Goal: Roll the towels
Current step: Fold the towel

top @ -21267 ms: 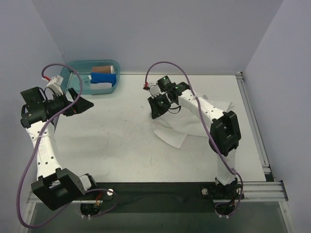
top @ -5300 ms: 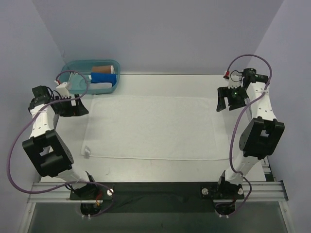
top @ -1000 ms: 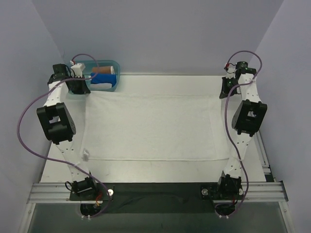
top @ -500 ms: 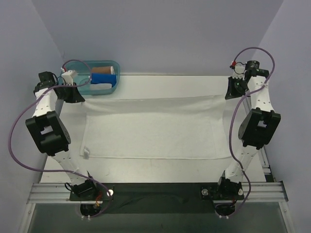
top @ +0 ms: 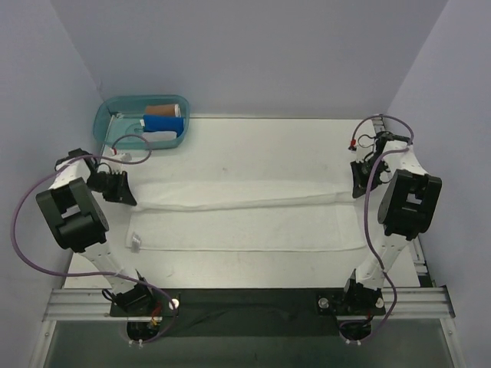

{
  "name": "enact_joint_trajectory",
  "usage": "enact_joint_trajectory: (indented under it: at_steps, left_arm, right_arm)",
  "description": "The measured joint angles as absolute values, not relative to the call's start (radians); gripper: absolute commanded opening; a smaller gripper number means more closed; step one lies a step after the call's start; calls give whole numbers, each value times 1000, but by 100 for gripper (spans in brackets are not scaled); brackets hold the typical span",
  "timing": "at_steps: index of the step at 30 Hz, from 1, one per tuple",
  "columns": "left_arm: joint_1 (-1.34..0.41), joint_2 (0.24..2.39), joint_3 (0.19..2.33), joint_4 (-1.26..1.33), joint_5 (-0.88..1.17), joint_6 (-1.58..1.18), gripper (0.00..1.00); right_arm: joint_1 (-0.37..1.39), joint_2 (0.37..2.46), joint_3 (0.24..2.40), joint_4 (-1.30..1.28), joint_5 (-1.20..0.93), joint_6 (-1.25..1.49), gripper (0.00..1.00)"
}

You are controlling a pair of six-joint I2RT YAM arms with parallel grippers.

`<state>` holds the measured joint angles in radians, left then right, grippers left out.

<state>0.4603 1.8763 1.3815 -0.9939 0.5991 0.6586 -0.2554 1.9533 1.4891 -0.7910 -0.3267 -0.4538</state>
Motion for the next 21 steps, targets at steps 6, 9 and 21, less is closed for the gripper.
enact_joint_trajectory:
  at_steps: [6, 9, 21]
  left_arm:
    - [426, 1958, 1278, -980, 545, 600, 0]
    - [419, 1979, 1308, -988, 533, 542, 0]
    - [389, 2172, 1664, -966, 524, 397, 0]
  right_arm:
    - [-227, 2006, 1496, -776, -263, -450, 0]
    - [-208, 2080, 1529, -769, -224, -444, 0]
    - [-185, 2250, 1834, -797, -192, -374, 0]
